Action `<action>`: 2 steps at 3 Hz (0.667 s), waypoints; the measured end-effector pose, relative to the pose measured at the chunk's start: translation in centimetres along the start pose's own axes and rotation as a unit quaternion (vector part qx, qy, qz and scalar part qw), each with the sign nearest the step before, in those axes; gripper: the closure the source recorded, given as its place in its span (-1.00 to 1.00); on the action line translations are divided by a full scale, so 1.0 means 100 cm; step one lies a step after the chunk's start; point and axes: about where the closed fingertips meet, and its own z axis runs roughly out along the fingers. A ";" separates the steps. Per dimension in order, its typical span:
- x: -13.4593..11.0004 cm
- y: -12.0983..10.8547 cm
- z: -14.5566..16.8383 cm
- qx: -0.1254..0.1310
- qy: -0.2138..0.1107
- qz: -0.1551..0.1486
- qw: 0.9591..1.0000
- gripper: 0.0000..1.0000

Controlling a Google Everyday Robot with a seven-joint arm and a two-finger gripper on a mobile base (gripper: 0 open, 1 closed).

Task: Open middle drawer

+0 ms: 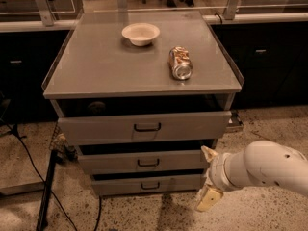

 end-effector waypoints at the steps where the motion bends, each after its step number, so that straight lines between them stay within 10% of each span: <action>1: 0.002 0.000 0.011 0.003 -0.004 -0.022 1.000 -1.00; 2: 0.006 -0.004 0.033 0.010 -0.015 -0.047 0.999 -1.00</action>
Offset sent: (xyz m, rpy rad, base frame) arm 0.0271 0.0109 -0.0558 0.0016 -0.1158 0.1178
